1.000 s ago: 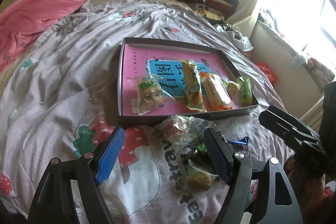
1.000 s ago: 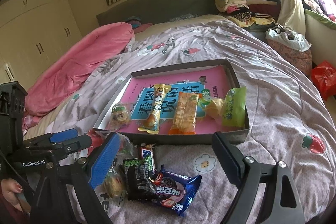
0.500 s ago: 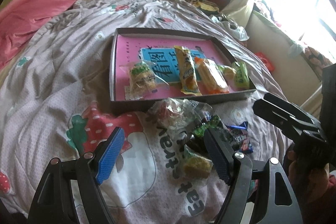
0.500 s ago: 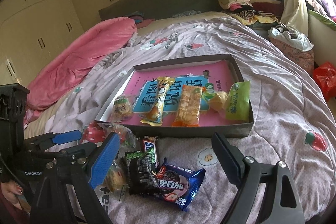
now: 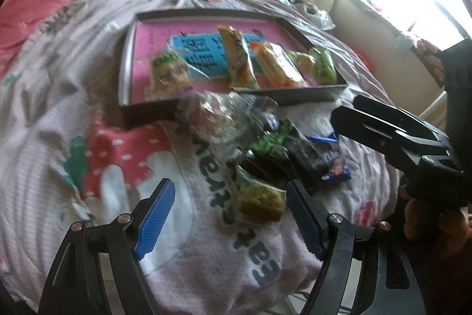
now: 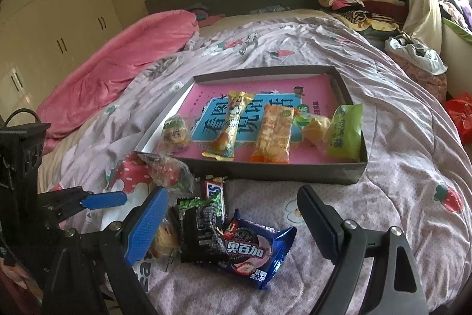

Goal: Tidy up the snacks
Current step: 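Grasp the black green-topped snack bag with the right tool while the left tool grasps the clear cake bag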

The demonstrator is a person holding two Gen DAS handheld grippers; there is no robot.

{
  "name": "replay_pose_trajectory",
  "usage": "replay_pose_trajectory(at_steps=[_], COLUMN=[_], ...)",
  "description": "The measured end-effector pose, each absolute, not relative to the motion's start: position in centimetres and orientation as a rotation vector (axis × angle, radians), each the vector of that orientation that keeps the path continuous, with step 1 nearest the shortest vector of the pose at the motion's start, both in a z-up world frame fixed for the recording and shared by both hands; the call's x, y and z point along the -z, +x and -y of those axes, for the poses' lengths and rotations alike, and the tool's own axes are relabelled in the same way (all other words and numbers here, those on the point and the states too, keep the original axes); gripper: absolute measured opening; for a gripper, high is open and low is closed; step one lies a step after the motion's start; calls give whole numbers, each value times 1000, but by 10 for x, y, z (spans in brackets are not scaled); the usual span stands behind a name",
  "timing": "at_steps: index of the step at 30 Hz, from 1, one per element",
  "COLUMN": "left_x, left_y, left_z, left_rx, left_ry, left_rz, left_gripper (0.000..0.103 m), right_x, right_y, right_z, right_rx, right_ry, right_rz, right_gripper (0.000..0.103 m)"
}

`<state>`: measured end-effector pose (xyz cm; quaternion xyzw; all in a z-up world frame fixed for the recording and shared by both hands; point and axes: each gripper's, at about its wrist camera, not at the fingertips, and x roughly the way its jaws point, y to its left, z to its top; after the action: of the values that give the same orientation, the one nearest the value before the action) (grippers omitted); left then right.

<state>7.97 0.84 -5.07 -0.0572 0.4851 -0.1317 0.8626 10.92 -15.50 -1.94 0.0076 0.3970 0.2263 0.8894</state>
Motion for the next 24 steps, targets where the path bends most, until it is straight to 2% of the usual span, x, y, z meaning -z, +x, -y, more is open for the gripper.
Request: replay_pose_trajectory(at_steps=[24], left_x=[73], left_y=[83], left_z=[2], left_rx=[327], left_ry=[-121], left_rz=[-1061], left_gripper=[79], right_x=[38], right_y=[102], right_z=[129], right_rx=[-536], right_ry=[-116], right_rz=[-877], right_gripper=[88])
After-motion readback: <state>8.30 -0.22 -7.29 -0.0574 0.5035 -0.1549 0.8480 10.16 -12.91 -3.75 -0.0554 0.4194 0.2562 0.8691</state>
